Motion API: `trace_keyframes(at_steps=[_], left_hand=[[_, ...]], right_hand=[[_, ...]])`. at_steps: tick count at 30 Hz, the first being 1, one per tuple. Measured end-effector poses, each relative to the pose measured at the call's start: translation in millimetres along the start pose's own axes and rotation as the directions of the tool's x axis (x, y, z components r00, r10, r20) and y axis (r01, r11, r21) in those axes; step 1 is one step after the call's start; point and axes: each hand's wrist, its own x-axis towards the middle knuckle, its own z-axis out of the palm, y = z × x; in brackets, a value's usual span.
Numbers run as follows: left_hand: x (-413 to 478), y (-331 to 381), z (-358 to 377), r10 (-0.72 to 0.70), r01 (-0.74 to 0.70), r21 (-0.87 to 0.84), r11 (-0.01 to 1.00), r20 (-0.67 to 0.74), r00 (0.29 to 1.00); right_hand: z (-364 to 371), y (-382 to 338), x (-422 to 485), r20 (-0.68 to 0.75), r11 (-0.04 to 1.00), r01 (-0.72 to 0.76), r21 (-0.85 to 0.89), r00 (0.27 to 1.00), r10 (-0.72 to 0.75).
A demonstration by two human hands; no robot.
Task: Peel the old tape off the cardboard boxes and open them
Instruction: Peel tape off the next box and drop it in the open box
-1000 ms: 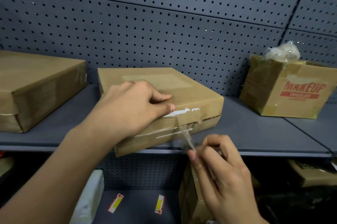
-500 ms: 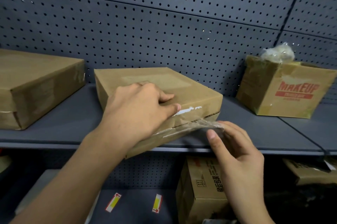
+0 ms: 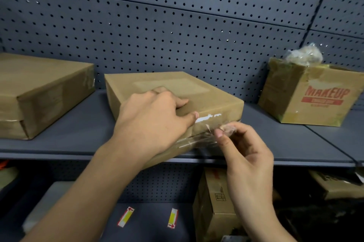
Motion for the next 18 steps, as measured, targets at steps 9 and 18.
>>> trace_keyframes(at_steps=[9, 18], left_hand=[[1, -35, -19, 0.167, -0.148, -0.112, 0.983, 0.185, 0.969], [-6, -25, -8, 0.134, -0.125, -0.105, 0.987, 0.083, 0.987]], right_hand=[[-11, -2, 3, 0.207, 0.990, -0.091, -0.104, 0.972, 0.111], [-10, -3, 17, 0.281, 0.950, -0.016, -0.312, 0.954, 0.108]])
